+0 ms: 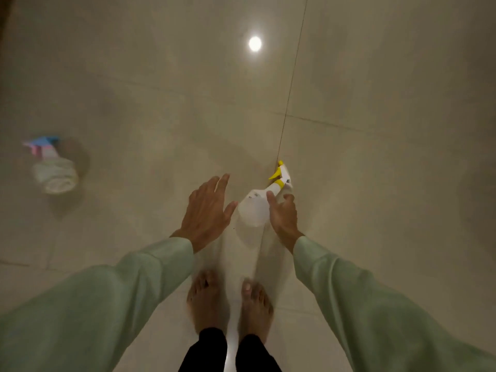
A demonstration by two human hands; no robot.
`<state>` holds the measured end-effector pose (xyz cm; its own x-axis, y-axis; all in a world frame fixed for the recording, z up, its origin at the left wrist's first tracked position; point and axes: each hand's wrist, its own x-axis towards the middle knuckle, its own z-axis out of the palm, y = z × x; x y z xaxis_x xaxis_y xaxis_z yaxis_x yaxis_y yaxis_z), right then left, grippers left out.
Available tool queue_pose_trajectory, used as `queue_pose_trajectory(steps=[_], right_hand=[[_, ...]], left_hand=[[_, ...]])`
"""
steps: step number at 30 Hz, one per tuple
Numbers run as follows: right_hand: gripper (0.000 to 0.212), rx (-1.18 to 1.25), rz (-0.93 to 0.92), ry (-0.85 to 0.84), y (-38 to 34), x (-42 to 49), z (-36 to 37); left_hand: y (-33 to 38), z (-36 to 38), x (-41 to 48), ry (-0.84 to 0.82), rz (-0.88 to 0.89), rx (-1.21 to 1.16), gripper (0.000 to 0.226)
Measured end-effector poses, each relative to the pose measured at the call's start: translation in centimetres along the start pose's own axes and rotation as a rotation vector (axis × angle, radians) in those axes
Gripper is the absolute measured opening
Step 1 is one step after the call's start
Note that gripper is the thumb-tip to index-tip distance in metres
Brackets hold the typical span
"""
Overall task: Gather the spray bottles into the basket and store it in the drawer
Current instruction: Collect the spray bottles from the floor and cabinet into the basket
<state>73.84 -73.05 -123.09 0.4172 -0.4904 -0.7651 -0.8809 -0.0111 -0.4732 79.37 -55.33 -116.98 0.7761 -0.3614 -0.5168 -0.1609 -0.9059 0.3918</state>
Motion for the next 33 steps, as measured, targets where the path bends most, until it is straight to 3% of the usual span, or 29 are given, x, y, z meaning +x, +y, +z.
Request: queue_pose_trajectory(steps=[5,10,13,19,22,28,33], right_hand=[[0.040,0.264,0.151,0.058,1.1,5.8,4.0],[0.032,0.372,0.101,-0.023,-0.5,5.4,4.1],[0.018,0.334,0.022,-0.122,-2.5,1.4,3.7],[0.033,0.202,-0.209,-0.282,-7.7,-11.1,4.4],[0.022,0.112,-0.370,-0.351,-9.6,-17.8,6.0],[0.019,-0.100,-0.558,-0.525,-10.2,-30.4,13.5],[0.023,-0.318,-0.640,-0.675,-6.7,-38.8,23.0]], left_hand=[[-2.6,5.0,3.6,0.001,-0.013,-0.036,0.065],[-4.3,4.3,2.5,0.030,-0.081,-0.107,0.064],[-5.2,2.0,-1.3,0.061,-0.147,-0.180,0.064],[-8.4,-4.7,-12.2,0.204,-0.301,-0.288,0.065],[-10.5,-8.0,-18.4,0.297,-0.385,-0.338,0.064],[-17.4,-11.8,-30.9,0.461,-0.579,-0.416,0.065],[-25.4,-10.8,-41.0,0.531,-0.766,-0.481,0.066]])
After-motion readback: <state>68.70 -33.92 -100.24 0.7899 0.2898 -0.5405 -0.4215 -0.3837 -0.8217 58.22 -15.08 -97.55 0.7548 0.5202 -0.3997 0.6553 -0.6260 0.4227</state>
